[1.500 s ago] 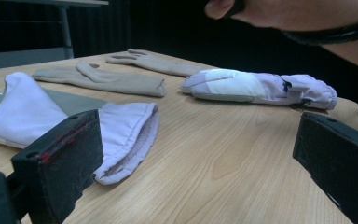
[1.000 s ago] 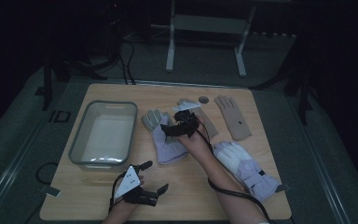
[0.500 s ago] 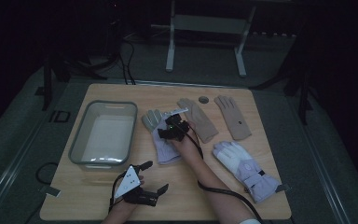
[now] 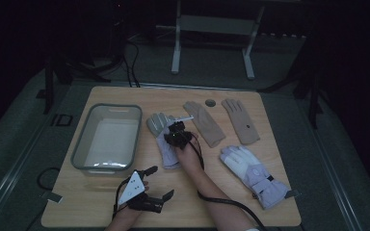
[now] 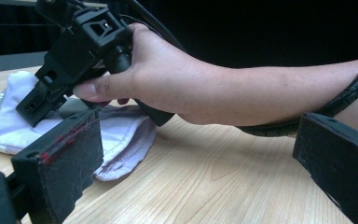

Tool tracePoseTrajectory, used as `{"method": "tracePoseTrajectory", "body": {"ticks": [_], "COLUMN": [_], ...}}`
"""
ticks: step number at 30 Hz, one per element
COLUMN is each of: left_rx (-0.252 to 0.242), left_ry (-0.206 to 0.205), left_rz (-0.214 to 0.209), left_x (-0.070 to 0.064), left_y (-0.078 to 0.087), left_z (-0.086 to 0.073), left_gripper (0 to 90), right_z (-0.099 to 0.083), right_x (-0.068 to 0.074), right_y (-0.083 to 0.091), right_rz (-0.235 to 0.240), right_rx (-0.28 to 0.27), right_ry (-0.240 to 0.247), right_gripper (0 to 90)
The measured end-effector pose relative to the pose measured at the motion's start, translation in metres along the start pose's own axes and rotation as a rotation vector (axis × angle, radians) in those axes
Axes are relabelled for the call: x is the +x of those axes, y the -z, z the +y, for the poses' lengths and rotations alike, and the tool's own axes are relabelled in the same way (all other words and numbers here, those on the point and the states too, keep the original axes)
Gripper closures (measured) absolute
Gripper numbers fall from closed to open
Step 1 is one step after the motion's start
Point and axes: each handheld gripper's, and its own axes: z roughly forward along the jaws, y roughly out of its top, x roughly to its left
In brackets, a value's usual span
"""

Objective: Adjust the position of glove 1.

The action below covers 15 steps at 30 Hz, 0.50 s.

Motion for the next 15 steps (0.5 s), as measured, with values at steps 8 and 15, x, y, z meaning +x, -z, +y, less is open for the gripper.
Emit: {"method": "tracePoseTrajectory", "body": {"ticks": [8,15], "left_rx": [0.002,-0.002], "left_ry": [0.0,0.002], "left_rz": [-0.004,-0.007], "left_x": [0.0,0.0], "left_y": [0.0,0.0], "left_z": [0.0,0.0], "left_gripper": [2.1,2.1], "right_z": [0.0,-0.003], "right_x": [0.008,0.019], "right_y": [0.017,0.047], "right_rz": [-0.074,-0.178], "right_rx": [-0.053,-0.114], "right_ry": [0.026,-0.037], "right_gripper": [85.9,85.8]}}
